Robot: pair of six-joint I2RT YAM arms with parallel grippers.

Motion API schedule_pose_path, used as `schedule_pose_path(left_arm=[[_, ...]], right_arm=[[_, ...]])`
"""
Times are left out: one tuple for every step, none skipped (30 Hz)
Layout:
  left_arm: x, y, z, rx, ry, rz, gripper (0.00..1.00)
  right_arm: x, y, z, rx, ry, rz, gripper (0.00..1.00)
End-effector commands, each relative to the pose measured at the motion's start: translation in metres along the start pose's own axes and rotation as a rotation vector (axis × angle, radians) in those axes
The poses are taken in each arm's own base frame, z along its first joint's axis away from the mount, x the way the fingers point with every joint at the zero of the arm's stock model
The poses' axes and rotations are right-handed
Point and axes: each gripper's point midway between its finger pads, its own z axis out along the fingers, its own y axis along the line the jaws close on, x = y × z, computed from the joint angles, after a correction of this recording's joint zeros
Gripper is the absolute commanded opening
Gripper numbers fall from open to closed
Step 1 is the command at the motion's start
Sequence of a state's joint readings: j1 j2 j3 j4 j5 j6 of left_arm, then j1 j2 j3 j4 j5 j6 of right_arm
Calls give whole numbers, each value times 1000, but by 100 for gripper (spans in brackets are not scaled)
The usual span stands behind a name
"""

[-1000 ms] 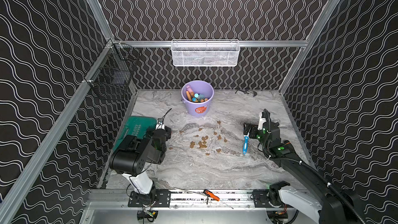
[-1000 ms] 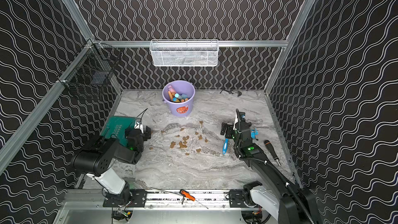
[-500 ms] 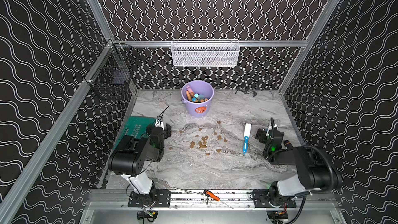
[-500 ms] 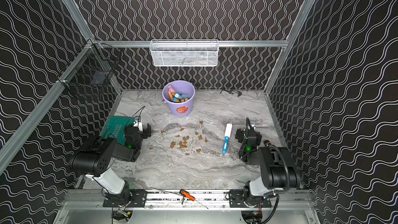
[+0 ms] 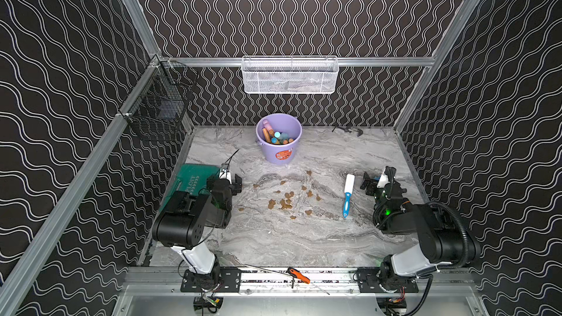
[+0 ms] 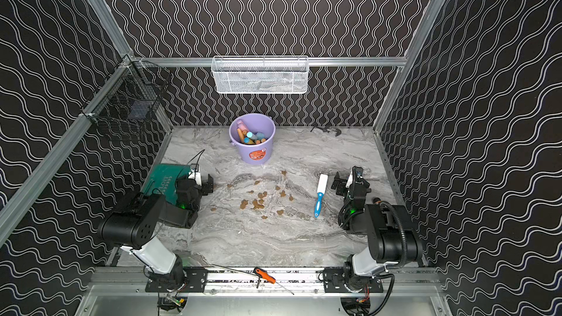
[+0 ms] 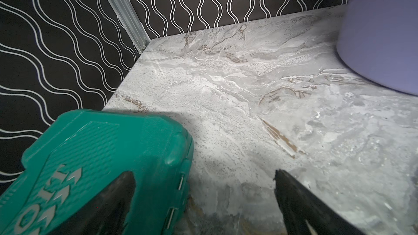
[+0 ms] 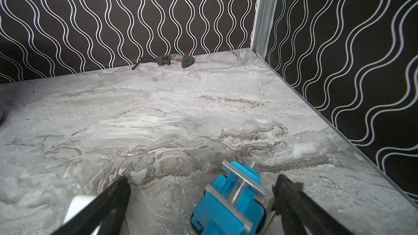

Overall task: Brush the soil off the hand trowel and place it into the bucket
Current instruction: Reset both arms

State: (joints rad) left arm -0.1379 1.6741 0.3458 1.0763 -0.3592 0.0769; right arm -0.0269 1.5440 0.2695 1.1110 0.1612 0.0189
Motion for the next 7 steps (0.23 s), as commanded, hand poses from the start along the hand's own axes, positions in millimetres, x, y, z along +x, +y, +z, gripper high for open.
schedule_pose_path(left_arm=[[-6,0,0,1,-26,-22,99],[-6,0,0,3,-25,-22,99],[-6,0,0,2,-24,-22,99],[-6,0,0,1,-25,-22,99],[-6,0,0,2,-25,-22,99],[-6,0,0,2,-25,-22,99],[-6,0,0,2,-25,-22,99]], right_arm=[[-10,4,5,-23,-19,12,100],[-10,5,6,-31,-25,15,100],[-11,4,5,-34,-32,16,100],[-11,4,5,-33,-30,18,100],[-11,4,4,-35,-32,18,100],[-13,3,1,-31,-45,12,100],[-14,3,0,-34,-51,7,100]])
